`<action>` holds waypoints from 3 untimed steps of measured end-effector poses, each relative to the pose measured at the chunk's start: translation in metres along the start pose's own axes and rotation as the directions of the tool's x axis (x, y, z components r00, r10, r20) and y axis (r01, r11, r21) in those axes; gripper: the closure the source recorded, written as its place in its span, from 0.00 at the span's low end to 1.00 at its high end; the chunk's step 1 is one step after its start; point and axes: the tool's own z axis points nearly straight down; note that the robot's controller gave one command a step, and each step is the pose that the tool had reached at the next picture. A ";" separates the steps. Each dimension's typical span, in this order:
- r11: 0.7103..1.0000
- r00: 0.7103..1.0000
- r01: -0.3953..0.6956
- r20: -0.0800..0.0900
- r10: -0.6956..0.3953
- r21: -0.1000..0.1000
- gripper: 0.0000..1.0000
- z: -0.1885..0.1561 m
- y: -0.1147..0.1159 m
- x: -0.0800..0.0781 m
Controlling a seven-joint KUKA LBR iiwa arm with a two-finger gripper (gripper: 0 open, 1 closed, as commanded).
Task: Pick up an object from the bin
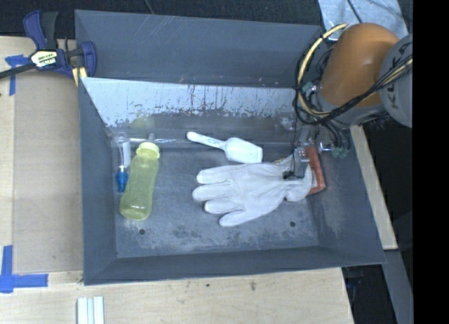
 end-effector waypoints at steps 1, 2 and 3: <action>1.000 1.000 0.002 0.008 -0.002 0.001 0.00 -0.005 0.000 -0.002; 0.999 0.999 0.044 0.008 -0.044 0.004 0.00 0.040 0.029 -0.001; 0.993 0.993 0.116 0.007 -0.116 0.001 0.00 0.061 0.042 0.010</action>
Offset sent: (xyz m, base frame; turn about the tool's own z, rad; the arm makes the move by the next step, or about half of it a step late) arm -0.0008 0.0373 -0.0525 -0.0522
